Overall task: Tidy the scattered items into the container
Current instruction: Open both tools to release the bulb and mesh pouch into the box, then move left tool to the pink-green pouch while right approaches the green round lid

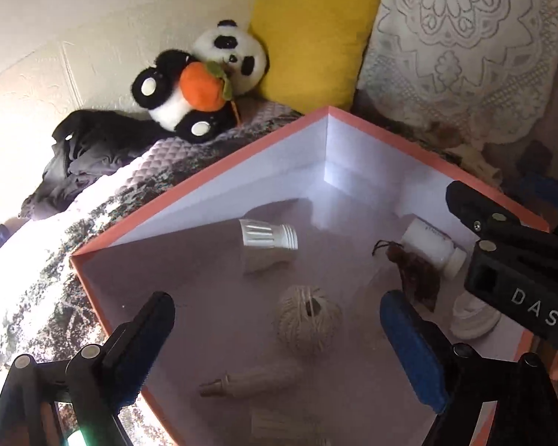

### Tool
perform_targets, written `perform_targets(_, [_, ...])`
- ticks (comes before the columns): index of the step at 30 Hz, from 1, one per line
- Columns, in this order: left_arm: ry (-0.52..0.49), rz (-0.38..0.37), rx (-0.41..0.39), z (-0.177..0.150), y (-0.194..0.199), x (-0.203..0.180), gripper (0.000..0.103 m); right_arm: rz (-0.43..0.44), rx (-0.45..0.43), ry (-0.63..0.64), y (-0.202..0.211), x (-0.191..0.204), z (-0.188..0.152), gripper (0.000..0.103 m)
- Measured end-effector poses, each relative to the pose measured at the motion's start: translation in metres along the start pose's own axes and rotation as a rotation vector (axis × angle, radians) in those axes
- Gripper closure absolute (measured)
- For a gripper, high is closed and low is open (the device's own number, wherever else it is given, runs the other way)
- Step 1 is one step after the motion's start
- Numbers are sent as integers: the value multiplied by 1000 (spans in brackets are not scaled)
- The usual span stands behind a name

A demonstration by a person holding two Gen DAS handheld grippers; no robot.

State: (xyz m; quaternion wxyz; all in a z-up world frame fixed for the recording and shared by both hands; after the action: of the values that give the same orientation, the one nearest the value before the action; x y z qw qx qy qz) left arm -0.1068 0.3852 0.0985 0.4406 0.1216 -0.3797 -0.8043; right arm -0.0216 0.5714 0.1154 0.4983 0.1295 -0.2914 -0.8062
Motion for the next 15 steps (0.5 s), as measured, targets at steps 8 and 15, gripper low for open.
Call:
perform_targets(8, [53,38,-41,-11,34,37,9,-13,-74,-57,18,-3,7,13])
perform_targets(15, [118,108,-58,-51,74,96,8,51,-111,-16,30,33,9,11])
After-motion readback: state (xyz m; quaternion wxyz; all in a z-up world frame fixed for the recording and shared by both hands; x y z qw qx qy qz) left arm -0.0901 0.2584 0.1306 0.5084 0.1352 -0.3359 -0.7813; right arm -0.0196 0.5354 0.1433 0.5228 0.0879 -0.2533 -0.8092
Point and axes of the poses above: each gripper's, at about its wrist camera, not at the fingertips, and y roughly against the way its jaws point, x to its left, z to its top, the point moved 2 cm from there along -y, roughly the way its jaws point, and after that the axes turned 6 degrees about z, right-handed, at the moved point
